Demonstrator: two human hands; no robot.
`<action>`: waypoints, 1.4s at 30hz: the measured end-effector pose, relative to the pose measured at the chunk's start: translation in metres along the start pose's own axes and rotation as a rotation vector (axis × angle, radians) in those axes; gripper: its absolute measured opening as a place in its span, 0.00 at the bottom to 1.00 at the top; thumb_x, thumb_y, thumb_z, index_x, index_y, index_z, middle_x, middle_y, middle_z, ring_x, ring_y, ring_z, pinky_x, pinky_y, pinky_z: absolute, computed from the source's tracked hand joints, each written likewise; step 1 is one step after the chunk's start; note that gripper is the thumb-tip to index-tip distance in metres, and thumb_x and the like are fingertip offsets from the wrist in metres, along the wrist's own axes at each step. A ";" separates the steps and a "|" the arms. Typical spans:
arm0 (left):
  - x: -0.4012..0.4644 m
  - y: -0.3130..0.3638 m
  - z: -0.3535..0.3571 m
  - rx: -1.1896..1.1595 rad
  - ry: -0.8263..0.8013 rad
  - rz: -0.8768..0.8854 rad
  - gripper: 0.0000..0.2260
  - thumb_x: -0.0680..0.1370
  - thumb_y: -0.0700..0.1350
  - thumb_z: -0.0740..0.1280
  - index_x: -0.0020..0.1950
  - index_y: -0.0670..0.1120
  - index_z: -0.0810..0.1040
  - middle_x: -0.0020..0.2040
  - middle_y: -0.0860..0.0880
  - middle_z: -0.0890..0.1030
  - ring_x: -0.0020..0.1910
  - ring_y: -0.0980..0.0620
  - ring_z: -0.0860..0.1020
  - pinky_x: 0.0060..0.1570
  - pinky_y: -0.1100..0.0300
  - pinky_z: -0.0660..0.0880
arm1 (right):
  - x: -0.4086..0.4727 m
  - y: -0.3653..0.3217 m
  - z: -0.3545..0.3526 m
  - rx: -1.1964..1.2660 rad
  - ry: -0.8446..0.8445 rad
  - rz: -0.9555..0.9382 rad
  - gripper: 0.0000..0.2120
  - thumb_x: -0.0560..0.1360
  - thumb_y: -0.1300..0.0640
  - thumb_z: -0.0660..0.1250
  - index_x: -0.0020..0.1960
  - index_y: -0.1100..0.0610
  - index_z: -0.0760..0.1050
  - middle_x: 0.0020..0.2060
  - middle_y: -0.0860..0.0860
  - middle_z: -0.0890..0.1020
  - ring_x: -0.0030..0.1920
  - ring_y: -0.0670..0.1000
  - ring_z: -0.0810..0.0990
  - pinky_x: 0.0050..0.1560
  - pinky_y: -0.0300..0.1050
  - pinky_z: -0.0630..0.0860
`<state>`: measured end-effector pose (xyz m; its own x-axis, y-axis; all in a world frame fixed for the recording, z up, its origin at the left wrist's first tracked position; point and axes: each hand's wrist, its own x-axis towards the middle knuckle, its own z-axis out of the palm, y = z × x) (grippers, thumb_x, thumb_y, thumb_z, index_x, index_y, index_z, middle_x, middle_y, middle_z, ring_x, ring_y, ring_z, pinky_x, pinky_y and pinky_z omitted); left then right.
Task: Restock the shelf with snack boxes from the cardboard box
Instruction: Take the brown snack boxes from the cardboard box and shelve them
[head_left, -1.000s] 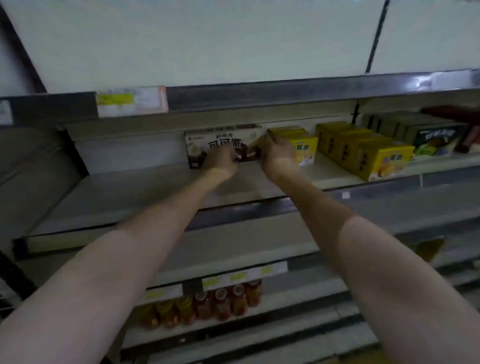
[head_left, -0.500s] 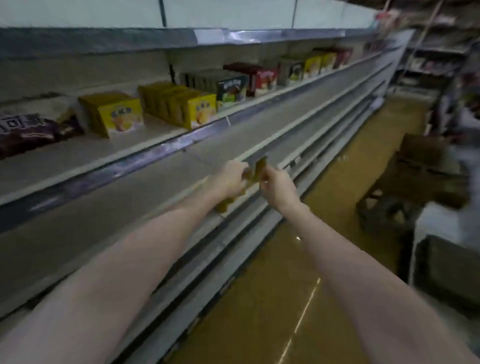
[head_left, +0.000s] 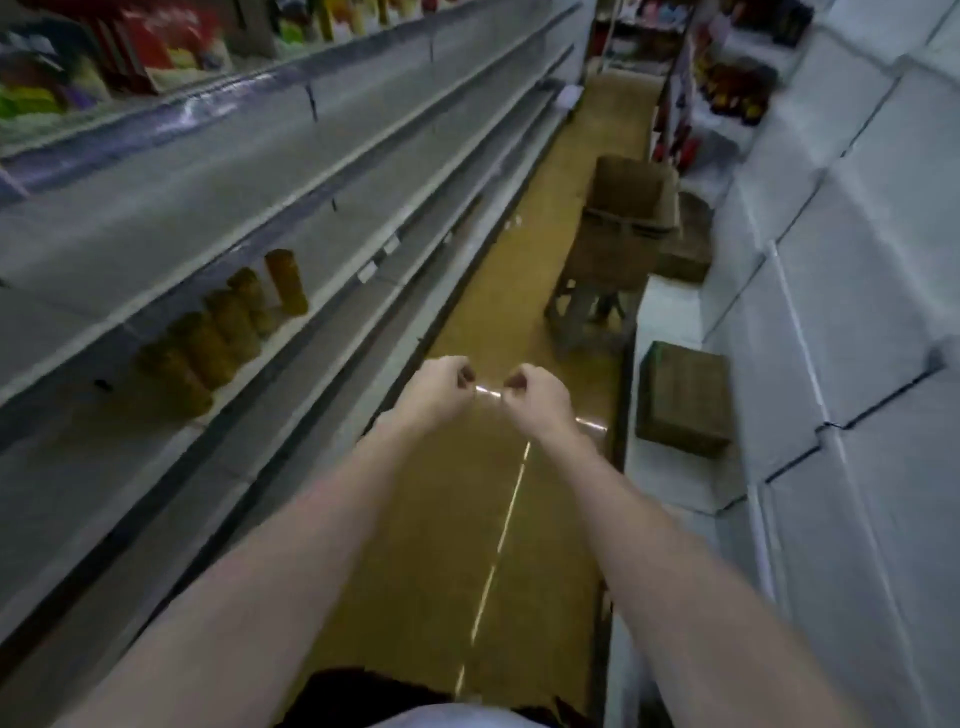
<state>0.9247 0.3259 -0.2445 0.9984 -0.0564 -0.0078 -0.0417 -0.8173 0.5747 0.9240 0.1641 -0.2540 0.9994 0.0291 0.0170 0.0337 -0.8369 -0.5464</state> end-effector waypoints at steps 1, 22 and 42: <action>0.008 0.007 0.011 -0.020 -0.015 0.003 0.05 0.75 0.42 0.67 0.48 0.47 0.81 0.45 0.48 0.83 0.46 0.48 0.81 0.50 0.52 0.79 | 0.004 0.011 -0.002 0.025 0.009 0.010 0.08 0.74 0.56 0.65 0.51 0.52 0.79 0.51 0.53 0.82 0.55 0.57 0.79 0.58 0.51 0.75; 0.360 0.019 0.109 0.114 -0.210 0.118 0.07 0.78 0.45 0.63 0.52 0.48 0.80 0.50 0.47 0.82 0.50 0.45 0.81 0.46 0.51 0.79 | 0.309 0.119 -0.002 -0.192 -0.095 0.133 0.15 0.79 0.56 0.65 0.65 0.54 0.74 0.58 0.52 0.77 0.59 0.53 0.76 0.60 0.48 0.76; 0.796 0.045 0.132 0.664 -0.237 0.309 0.11 0.81 0.48 0.58 0.50 0.49 0.79 0.53 0.47 0.82 0.57 0.45 0.76 0.58 0.49 0.69 | 0.733 0.208 -0.004 -0.205 -0.113 0.192 0.13 0.80 0.54 0.63 0.62 0.57 0.75 0.56 0.55 0.79 0.57 0.57 0.77 0.60 0.51 0.75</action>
<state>1.7125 0.1685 -0.3334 0.9055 -0.3988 -0.1450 -0.4071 -0.9128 -0.0322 1.6634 0.0097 -0.3520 0.9813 -0.0894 -0.1704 -0.1452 -0.9253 -0.3502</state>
